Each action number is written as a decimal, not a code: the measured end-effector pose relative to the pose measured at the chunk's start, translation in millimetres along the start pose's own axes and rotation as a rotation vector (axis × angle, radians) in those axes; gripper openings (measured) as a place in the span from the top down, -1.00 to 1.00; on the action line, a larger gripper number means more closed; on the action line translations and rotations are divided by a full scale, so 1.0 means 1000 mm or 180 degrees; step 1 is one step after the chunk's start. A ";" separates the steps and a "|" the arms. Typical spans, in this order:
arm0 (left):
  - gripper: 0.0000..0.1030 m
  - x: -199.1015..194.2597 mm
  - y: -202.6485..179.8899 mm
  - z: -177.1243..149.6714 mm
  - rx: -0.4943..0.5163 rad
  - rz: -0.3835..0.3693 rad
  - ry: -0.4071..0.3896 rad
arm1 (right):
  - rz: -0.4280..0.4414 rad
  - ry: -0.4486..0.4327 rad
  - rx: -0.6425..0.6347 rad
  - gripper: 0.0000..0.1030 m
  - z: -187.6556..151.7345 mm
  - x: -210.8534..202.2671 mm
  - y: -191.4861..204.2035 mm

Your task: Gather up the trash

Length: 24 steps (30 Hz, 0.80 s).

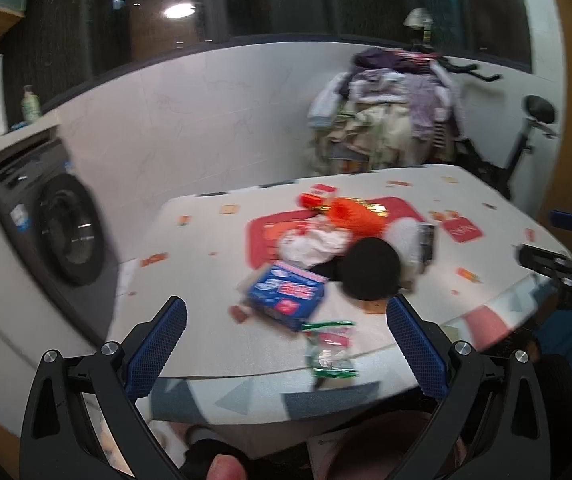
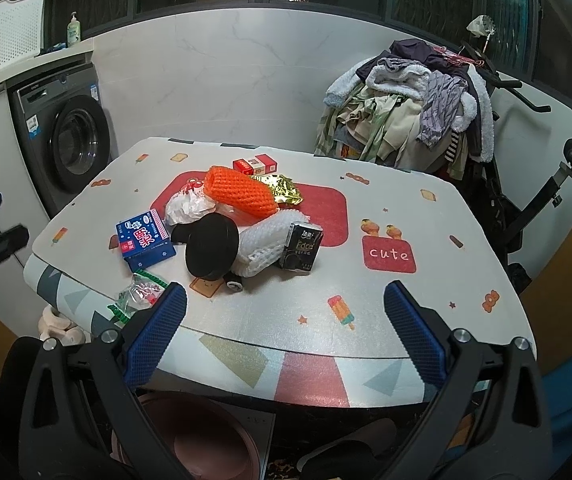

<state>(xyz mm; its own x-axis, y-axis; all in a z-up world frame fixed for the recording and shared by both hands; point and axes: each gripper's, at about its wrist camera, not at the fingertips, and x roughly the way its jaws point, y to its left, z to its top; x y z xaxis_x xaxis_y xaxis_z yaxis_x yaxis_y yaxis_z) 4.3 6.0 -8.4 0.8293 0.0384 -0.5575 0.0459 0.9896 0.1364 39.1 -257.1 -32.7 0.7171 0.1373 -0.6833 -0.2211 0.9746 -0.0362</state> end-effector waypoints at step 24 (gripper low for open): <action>-0.91 0.065 0.034 -0.047 -0.0140 -0.0532 0.0223 | 0.0186 0.0410 0.0239 -0.89 -0.030 0.070 0.004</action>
<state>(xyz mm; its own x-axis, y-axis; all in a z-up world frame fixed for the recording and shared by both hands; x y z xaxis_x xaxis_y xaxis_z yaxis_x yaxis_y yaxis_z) 33.8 48.6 -78.3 0.7713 -0.1190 -0.6253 0.1542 0.9880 0.0022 68.4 -248.6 -102.8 0.6126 0.1751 -0.7707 -0.2065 0.9768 0.0577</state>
